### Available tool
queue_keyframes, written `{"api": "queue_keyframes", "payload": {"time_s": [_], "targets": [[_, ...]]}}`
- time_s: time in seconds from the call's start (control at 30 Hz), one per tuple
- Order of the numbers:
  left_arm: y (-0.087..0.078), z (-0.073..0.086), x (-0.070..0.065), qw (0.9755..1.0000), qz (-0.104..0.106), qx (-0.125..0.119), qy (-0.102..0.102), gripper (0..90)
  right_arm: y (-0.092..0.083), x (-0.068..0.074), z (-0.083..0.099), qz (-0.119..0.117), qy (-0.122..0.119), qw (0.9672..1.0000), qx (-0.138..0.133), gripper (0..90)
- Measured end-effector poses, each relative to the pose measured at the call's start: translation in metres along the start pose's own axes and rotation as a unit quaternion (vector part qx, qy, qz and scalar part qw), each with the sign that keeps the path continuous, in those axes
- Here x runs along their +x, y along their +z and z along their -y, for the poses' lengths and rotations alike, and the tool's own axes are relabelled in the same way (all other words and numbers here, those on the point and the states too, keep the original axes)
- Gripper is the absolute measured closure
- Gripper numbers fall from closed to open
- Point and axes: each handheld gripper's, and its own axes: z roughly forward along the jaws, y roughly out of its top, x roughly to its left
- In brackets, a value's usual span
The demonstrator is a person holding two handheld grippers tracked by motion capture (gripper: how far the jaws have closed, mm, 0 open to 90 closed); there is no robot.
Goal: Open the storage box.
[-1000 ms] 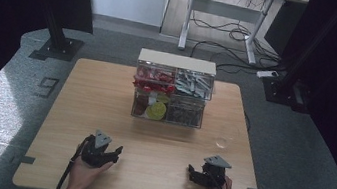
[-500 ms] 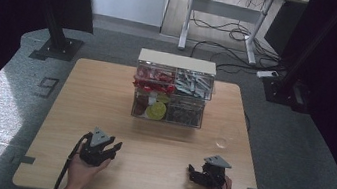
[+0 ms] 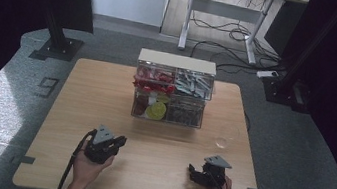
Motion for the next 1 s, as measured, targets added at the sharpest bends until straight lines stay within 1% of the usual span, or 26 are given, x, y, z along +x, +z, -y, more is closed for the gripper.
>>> {"api": "queue_keyframes", "payload": {"time_s": [0.03,0.07,0.17,0.2,0.3,0.47,0.83,0.87,1.0], "targets": [[0.001,-0.001,0.0,1.0,-0.003,0.004,0.001,86.0,0.0,0.0,0.0,0.0,0.0,1.0,0.0,19.1],[0.002,-0.003,-0.001,1.0,0.0,0.004,-0.001,88.0,0.0,0.0,0.0,0.0,0.0,1.0,0.0,19.1],[0.003,-0.005,0.0,1.0,0.001,0.006,-0.001,90.0,0.0,0.0,0.0,0.0,0.0,1.0,0.0,19.2],[0.004,-0.007,0.0,1.0,0.004,0.005,-0.005,90.0,0.0,0.0,0.0,0.001,0.001,1.0,0.0,19.5],[0.004,-0.009,0.001,1.0,0.002,0.004,-0.006,90.0,0.0,0.0,0.0,0.001,0.001,1.0,-0.001,19.8],[0.007,-0.014,0.0,1.0,0.003,0.004,-0.003,90.0,0.0,0.0,0.0,0.002,0.002,1.0,-0.001,20.0],[0.026,-0.024,-0.003,0.9996,0.025,0.013,-0.008,90.0,0.0,0.0,0.0,0.003,0.003,1.0,-0.002,20.6],[0.026,-0.024,-0.003,0.9996,0.025,0.013,-0.008,90.0,0.0,0.0,0.0,0.003,0.003,1.0,-0.002,20.6],[0.035,-0.025,-0.002,0.9993,0.028,0.018,-0.014,90.0,0.0,0.0,0.0,0.003,0.003,1.0,-0.002,20.7]]}}
